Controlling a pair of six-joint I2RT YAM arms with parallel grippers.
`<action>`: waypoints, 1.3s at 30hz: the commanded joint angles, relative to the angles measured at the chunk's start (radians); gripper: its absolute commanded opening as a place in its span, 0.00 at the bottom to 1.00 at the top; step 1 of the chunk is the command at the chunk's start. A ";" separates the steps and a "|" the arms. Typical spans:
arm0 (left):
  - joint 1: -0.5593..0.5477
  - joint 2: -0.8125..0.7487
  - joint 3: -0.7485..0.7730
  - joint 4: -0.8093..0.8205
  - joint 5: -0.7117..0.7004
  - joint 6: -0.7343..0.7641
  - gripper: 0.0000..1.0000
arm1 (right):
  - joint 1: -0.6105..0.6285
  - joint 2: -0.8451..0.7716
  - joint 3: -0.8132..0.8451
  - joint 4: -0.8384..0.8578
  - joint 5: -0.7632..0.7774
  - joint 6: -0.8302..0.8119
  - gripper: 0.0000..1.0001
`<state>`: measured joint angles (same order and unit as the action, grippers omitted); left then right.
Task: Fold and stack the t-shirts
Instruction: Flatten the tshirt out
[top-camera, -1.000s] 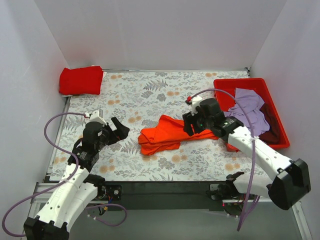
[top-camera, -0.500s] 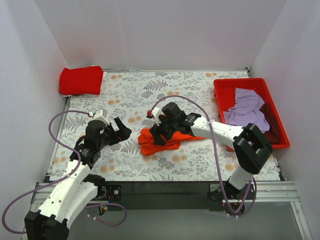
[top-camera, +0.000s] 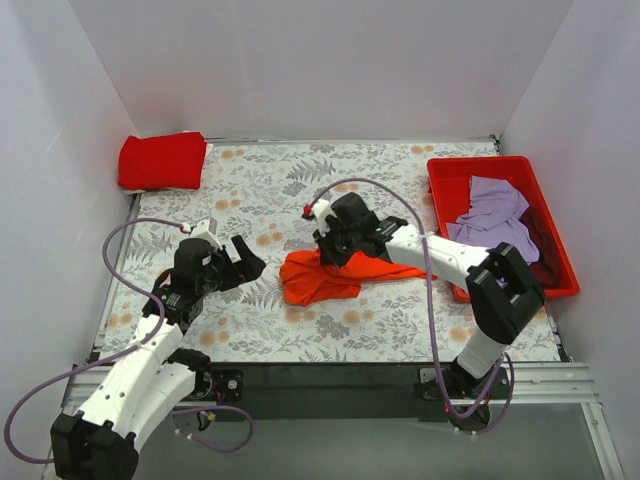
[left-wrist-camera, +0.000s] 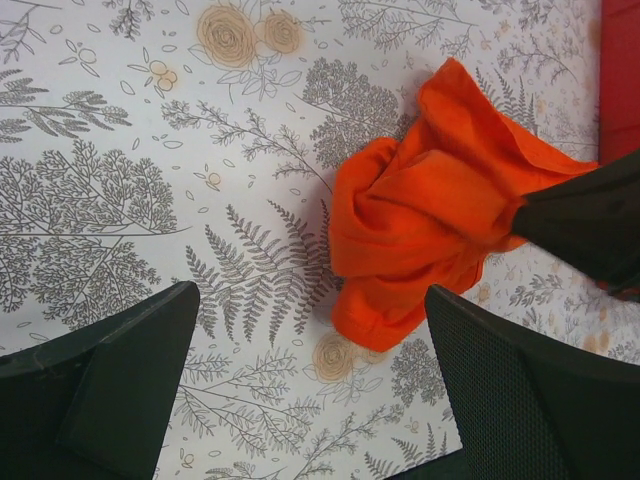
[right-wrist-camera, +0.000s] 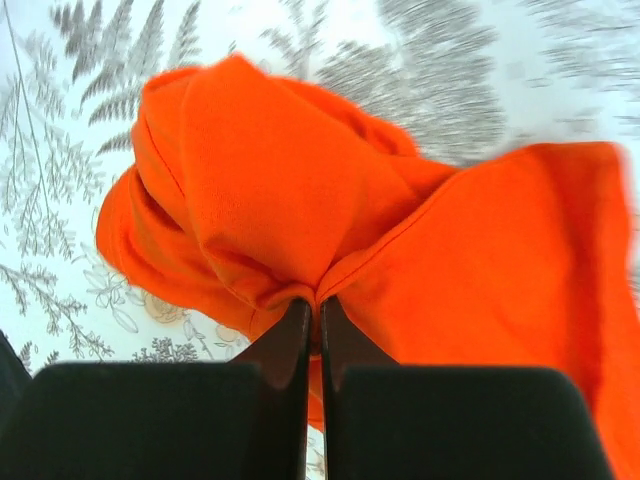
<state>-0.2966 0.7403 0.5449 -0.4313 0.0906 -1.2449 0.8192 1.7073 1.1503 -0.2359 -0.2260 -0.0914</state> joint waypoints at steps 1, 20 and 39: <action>-0.003 0.027 -0.014 0.026 0.058 0.010 0.96 | -0.103 -0.141 0.057 0.032 0.085 0.047 0.01; -0.128 0.420 0.053 0.269 0.175 -0.159 0.92 | -0.420 -0.434 -0.289 -0.057 0.076 0.262 0.58; -0.260 0.956 0.555 0.330 -0.037 -0.584 0.80 | -0.422 -0.844 -0.570 -0.062 0.045 0.344 0.58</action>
<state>-0.5465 1.6615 1.0420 -0.0944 0.1192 -1.7508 0.3996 0.8993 0.6006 -0.3130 -0.1673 0.2340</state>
